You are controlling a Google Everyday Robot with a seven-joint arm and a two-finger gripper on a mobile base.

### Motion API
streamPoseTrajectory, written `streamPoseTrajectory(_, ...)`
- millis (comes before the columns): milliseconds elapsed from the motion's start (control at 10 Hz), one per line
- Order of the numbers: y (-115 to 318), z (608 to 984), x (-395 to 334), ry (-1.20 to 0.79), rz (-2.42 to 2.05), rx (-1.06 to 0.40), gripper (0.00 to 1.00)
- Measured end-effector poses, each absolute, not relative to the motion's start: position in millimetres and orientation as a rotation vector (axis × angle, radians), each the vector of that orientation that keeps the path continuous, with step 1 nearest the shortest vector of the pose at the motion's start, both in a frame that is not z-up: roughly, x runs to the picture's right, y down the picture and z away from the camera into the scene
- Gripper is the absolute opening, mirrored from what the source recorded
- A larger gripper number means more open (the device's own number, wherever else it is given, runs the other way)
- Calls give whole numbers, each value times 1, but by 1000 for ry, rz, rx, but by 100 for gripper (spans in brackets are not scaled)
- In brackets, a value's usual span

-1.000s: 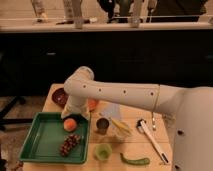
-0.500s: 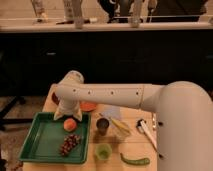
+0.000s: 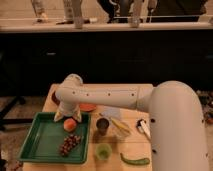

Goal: Place apple in table surface

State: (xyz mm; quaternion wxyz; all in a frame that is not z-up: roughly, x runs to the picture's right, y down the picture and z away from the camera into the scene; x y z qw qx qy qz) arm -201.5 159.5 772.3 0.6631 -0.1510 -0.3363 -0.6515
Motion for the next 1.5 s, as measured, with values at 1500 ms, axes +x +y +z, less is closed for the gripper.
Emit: streamPoseTrajectory(1500, 197, 834, -213, -755, -1566, -384, 80)
